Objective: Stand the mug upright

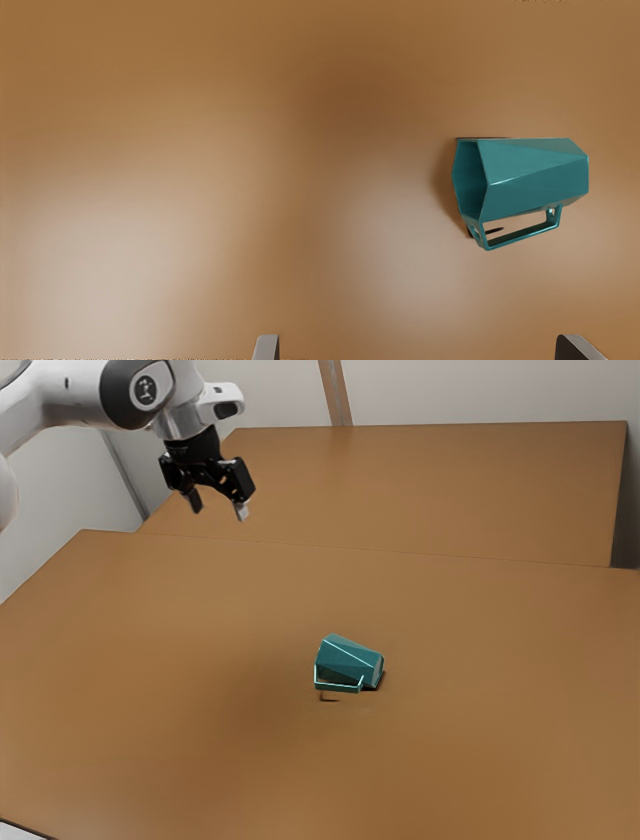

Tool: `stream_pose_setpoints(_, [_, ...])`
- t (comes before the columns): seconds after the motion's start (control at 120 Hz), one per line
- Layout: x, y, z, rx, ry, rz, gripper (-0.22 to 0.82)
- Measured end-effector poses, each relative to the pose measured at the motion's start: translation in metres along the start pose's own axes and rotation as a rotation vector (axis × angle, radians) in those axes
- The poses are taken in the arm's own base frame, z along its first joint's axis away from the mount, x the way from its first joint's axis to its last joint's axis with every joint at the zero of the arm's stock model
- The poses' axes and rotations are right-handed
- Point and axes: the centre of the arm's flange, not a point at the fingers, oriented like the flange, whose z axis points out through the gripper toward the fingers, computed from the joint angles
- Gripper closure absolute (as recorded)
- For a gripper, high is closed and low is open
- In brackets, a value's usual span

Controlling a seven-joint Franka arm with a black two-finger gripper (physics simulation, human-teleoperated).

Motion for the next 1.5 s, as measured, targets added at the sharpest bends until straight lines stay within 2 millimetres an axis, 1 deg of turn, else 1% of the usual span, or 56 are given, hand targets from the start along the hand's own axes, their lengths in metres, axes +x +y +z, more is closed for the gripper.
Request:
stream_pose_setpoints(0.142, [0.0,-0.01,0.002,0.0,-0.008,-0.026,0.0])
stream_pose_setpoints(0.308, [-0.003,-0.006,0.002,-0.06,-0.021,-0.04,0.0])
stream_pose_setpoints(0.417, [-0.001,-0.006,0.017,-0.176,-0.056,-0.072,0.0])
stream_pose_setpoints(0.5, [0.001,-0.021,0.038,-0.277,-0.095,-0.13,0.0])
stream_pose_setpoints(0.592, [0.006,-0.047,0.074,-0.398,-0.152,-0.216,0.0])
stream_pose_setpoints(0.642, [0.006,-0.053,0.097,-0.446,-0.189,-0.247,0.0])
stream_pose_setpoints(0.742, [0.001,-0.049,0.137,-0.541,-0.232,-0.265,0.0])
stream_pose_setpoints(0.875, [0.0,-0.048,0.176,-0.642,-0.199,-0.257,0.0])
stream_pose_setpoints(1.05, [0.001,-0.045,0.216,-0.744,-0.121,-0.233,0.0])
stream_pose_setpoints(1.142, [0.002,-0.044,0.234,-0.79,-0.084,-0.225,0.0])
stream_pose_setpoints(1.275, [0.008,-0.042,0.264,-0.841,-0.037,-0.211,0.0])
stream_pose_setpoints(1.383, [0.012,-0.035,0.288,-0.885,-0.007,-0.202,0.0])
stream_pose_setpoints(1.5, [0.01,-0.026,0.308,-0.924,0.01,-0.185,0.0])
